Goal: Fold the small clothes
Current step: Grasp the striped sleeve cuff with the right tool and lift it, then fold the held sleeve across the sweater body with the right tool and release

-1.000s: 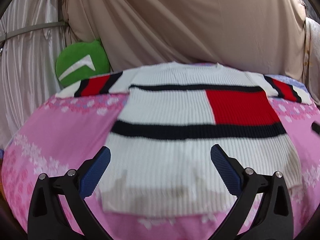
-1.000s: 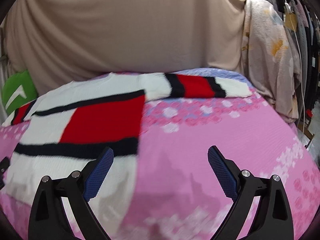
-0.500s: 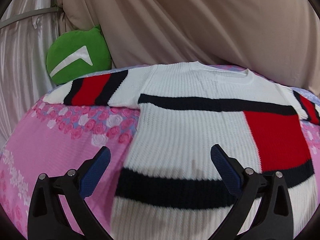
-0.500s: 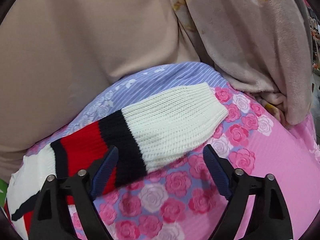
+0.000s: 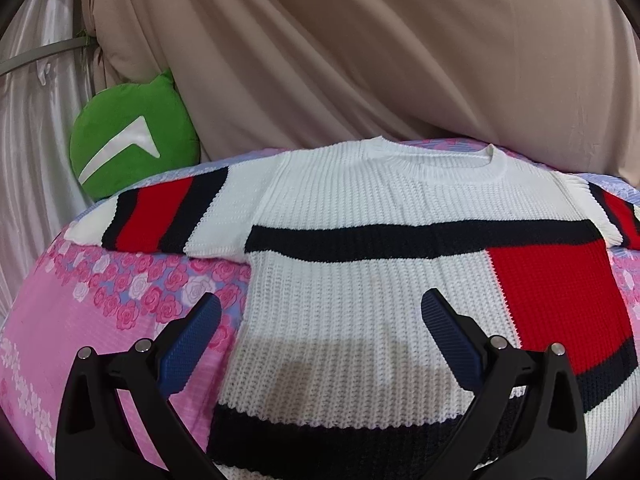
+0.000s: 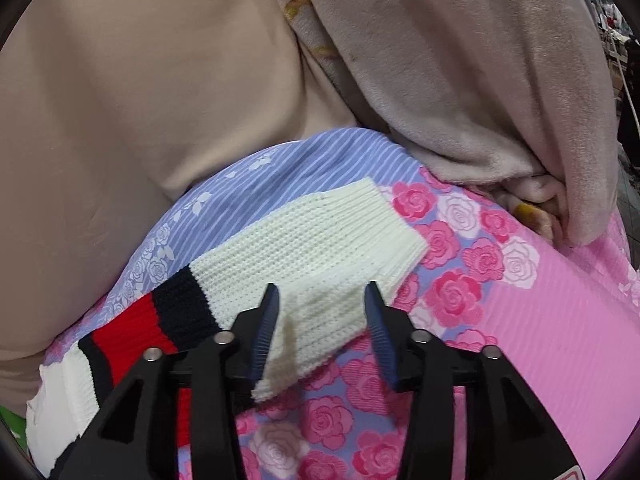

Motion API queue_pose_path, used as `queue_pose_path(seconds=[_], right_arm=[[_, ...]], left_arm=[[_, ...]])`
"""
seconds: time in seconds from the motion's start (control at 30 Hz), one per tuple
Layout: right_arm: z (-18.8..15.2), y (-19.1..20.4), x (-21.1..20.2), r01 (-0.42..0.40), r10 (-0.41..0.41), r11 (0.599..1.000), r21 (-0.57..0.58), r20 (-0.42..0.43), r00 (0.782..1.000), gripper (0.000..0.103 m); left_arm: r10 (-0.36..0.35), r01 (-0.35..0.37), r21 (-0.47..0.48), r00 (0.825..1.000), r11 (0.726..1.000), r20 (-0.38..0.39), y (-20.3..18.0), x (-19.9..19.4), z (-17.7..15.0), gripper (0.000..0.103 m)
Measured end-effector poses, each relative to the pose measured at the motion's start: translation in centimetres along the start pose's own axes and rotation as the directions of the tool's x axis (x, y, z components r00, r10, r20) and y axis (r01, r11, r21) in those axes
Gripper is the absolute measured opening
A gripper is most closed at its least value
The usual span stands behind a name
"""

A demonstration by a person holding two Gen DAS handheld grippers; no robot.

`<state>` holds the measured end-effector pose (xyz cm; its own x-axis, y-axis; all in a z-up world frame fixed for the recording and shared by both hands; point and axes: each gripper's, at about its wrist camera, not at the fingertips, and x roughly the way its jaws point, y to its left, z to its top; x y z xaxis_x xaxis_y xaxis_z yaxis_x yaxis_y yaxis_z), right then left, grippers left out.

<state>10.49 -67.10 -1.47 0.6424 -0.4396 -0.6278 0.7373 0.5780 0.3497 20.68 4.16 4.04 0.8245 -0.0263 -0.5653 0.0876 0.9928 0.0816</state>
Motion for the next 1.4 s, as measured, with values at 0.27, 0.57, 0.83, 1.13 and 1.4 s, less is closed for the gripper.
queue_pose_path(seconds=[0.27, 0.57, 0.83, 1.13, 1.4], right_arm=[[0.0, -2.3, 2.0, -0.008, 0.012, 0.997, 0.074, -0.047, 0.999, 0.053], [0.0, 7.2, -3.5, -0.156, 0.163, 0.983, -0.093, 0.074, 0.984, 0.007], [-10.2, 30.0, -13.6, -0.536, 0.561, 0.675, -0.508, -0.119, 0.819, 0.007], [-31.4, 44.9, -11.1, -0.675, 0.444, 0.332, -0.659, -0.522, 0.728, 0.011], [-25.6, 36.0, -13.3, -0.694, 0.548, 0.429, -0.578, -0.445, 0.709, 0.042]], left_arm=[[-0.014, 0.014, 0.017, 1.000, 1.000, -0.020, -0.5, 0.6, -0.4, 0.098], [-0.016, 0.016, -0.008, 0.999, 1.000, -0.033, 0.0, 1.4, 0.6, 0.098], [-0.056, 0.058, -0.036, 0.998, 0.998, 0.034, 0.1, 0.9, 3.9, 0.098], [-0.164, 0.158, -0.147, 0.986, 0.976, -0.031, 1.4, 5.4, 6.3, 0.098], [-0.426, 0.350, -0.347, 0.888, 0.870, -0.172, 2.0, 11.5, 5.7, 0.098]])
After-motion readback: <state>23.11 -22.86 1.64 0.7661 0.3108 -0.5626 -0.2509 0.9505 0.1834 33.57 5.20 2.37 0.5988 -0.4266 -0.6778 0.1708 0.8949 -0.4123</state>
